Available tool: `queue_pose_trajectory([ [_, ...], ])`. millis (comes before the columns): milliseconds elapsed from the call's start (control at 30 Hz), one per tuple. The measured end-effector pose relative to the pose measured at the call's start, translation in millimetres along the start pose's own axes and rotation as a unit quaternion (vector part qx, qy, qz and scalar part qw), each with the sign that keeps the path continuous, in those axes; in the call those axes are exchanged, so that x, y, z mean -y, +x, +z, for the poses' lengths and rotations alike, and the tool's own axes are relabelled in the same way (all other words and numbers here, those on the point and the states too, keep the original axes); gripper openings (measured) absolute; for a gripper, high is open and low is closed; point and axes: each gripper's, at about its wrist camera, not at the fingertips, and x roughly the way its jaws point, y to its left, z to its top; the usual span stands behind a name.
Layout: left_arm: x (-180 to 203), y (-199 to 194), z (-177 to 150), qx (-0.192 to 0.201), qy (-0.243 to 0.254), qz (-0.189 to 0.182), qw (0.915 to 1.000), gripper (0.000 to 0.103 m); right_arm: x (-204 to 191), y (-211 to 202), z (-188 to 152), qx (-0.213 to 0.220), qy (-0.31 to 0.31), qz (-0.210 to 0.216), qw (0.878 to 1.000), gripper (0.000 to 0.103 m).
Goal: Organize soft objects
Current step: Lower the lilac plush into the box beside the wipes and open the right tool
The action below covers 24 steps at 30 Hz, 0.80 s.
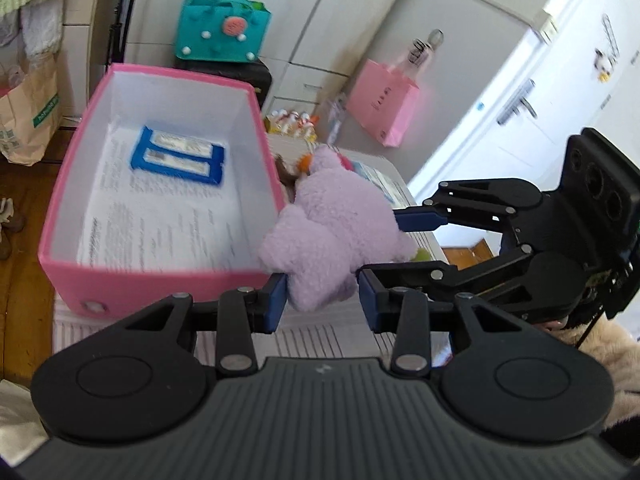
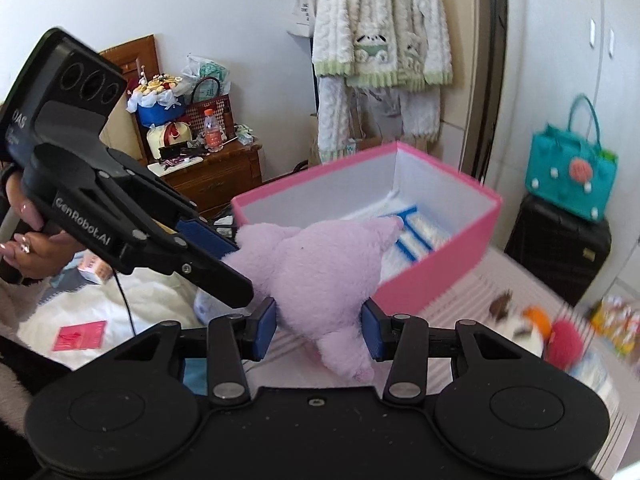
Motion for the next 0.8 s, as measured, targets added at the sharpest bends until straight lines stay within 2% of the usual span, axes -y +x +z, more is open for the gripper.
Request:
queue_pose_trajectory([
  [200, -32, 13, 36, 0.016, -0.013, 0.013, 0.9997, 0.037, 27, 38, 31, -0.002, -0.03, 0.001, 1.0, 0.049],
  [300, -53, 28, 50, 0.008, -0.037, 0.019, 0.9991, 0.037, 39, 63, 41, 0.005, -0.094, 0.015, 0.995, 0.049],
  [433, -81, 64, 60, -0.038, -0.065, 0.03, 0.9967, 0.037, 65, 103, 57, -0.04, -0.103, 0.051, 0.993, 0.048],
  [633, -112, 97, 66, -0.07, -0.107, 0.04, 0.991, 0.037, 72, 140, 68, -0.093, -0.145, 0.066, 0.983, 0.048],
  [800, -126, 113, 70, -0.103, -0.145, 0.042, 0.9831, 0.037, 68, 162, 75, -0.148, -0.185, 0.073, 0.969, 0.048],
])
